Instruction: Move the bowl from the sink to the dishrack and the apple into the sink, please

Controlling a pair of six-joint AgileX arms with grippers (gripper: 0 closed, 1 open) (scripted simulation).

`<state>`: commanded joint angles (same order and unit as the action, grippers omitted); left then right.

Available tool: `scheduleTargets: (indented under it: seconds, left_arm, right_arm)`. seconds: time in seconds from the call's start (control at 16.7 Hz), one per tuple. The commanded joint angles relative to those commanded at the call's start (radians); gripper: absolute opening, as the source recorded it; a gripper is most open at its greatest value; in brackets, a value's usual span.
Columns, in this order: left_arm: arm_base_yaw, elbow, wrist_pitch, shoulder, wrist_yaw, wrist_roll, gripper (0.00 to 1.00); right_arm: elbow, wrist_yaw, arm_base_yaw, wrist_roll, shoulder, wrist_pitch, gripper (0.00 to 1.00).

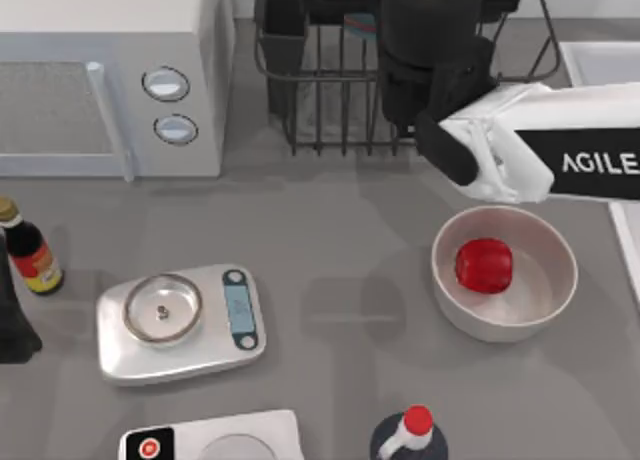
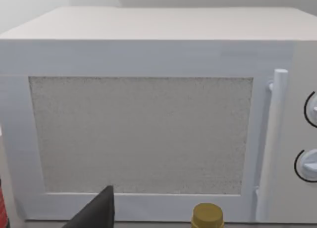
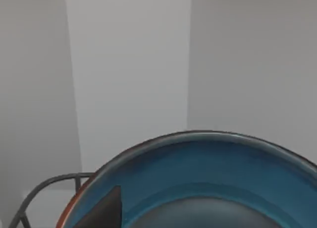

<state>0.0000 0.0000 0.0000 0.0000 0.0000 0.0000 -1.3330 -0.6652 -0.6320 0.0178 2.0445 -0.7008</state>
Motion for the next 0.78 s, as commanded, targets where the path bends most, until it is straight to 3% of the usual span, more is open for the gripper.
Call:
scheduleTargets:
  seconds: [0.36, 0.78]
  left_arm:
    - [0.0, 0.0, 0.0, 0.0, 0.0, 0.0, 1.0]
    - [0.0, 0.0, 0.0, 0.0, 0.0, 0.0, 1.0]
  right_arm:
    - [0.059, 0.05, 0.024, 0.009, -0.063, 0.026, 1.0]
    - [0.501, 0.328, 0.196, 0.023, -0.577, 0.175, 1.0]
